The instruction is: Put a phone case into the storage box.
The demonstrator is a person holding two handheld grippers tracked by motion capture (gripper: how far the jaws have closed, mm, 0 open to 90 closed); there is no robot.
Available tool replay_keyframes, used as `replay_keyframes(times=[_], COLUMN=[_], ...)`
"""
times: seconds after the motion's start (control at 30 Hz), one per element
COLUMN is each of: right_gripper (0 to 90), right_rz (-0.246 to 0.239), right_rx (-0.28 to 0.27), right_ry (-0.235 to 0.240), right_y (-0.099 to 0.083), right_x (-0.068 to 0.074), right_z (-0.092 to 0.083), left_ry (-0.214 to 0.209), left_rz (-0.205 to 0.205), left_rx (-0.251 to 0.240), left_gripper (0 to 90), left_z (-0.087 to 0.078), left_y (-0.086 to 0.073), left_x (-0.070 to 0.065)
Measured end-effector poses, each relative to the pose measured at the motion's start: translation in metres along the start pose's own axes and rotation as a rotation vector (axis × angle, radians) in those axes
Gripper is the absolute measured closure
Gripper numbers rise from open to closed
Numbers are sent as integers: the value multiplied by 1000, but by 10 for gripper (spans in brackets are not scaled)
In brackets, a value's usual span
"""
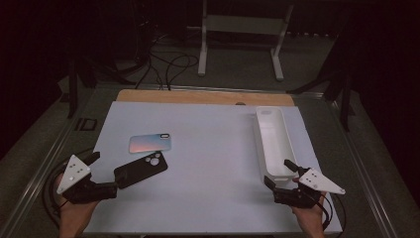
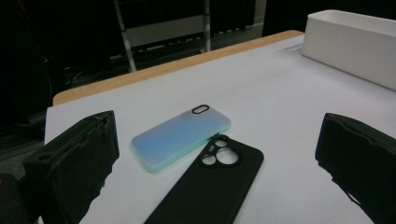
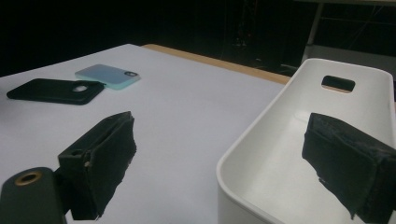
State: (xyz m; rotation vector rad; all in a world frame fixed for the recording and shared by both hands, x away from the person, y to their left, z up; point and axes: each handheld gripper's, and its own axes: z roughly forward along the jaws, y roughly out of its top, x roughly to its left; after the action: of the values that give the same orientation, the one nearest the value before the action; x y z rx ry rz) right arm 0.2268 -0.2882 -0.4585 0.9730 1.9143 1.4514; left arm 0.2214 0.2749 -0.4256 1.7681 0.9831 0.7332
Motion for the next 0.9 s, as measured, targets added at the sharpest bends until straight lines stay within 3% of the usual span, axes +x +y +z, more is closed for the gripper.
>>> replay_keyframes(times=[0.43, 0.9], right_gripper=[92, 93], right_rz=[4, 0], right_rx=[1, 4], right_ry=[-4, -7], right_y=[1, 0], right_x=[-1, -2], right_z=[-1, 0], left_ry=[-9, -10], left_rz=[21, -9], left_rx=[34, 107], left_gripper=[0, 42], left_z=[21, 60], left_y=[18, 27], left_x=[11, 35])
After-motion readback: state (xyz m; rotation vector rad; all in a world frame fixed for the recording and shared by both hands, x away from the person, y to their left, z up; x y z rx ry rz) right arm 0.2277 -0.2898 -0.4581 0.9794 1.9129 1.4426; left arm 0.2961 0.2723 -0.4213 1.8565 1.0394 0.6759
